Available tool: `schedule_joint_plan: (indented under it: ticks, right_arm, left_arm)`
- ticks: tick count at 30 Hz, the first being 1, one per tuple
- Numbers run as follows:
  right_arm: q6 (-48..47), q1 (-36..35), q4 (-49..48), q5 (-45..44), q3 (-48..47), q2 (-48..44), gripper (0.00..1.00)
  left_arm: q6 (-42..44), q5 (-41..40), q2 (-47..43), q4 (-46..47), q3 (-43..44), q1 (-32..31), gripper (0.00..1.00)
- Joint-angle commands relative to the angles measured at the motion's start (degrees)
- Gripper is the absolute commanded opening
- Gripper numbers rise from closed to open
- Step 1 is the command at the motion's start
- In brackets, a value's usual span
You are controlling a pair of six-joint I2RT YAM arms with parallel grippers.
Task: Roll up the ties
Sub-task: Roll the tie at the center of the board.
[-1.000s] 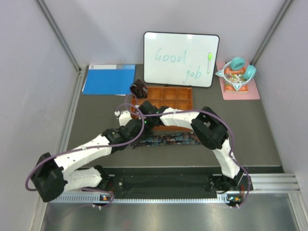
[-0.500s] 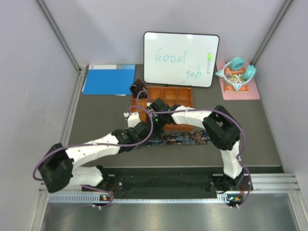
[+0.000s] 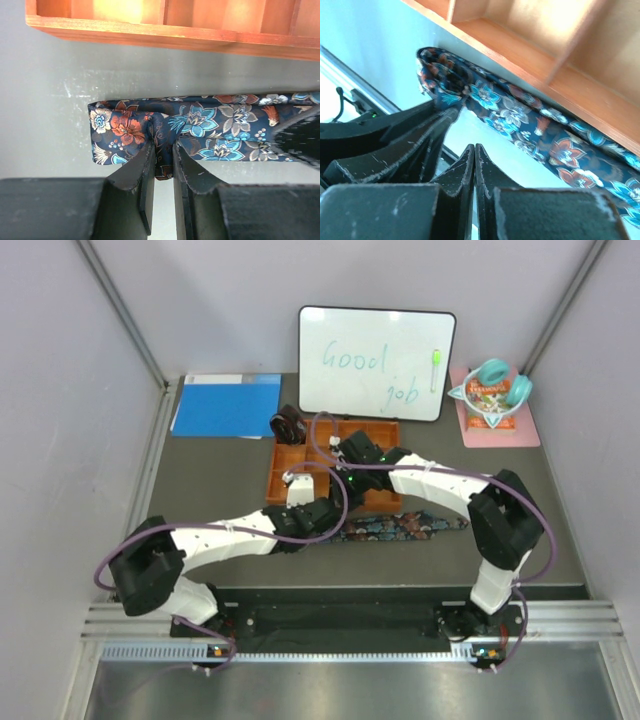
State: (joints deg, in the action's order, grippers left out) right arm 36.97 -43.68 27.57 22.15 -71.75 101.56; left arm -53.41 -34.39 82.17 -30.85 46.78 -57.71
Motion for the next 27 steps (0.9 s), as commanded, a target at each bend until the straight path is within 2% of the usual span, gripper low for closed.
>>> schedule_joint_plan:
  ticks: [1,7,17,22,27]
  right_arm:
    - [-1.8,1.1,1.3,-1.4,1.5,-2.9,0.00]
    - [-1.9,1.1,1.2,-1.5,2.4,-3.0,0.00]
    - [-1.8,1.2,1.3,-1.8,2.9,-3.6,0.00]
    - [-2.0,1.1,2.2,-2.9,2.8,-4.4,0.00]
    - [-2.3,1.2,3.4,-3.4,1.7,-4.8,0.00]
  left_arm:
    - [1.4,-4.5,1.1,-4.0,2.2,-0.6,0.20]
    - [1.2,-6.8,2.8,-7.6,2.4,-0.6,0.27]
    - [2.4,-5.4,5.7,-5.4,1.7,-0.7,0.35]
    - [3.7,-2.7,4.8,-2.5,1.8,-0.8,0.54]
    - [4.9,-0.2,4.1,-1.5,3.4,-1.2,0.66]
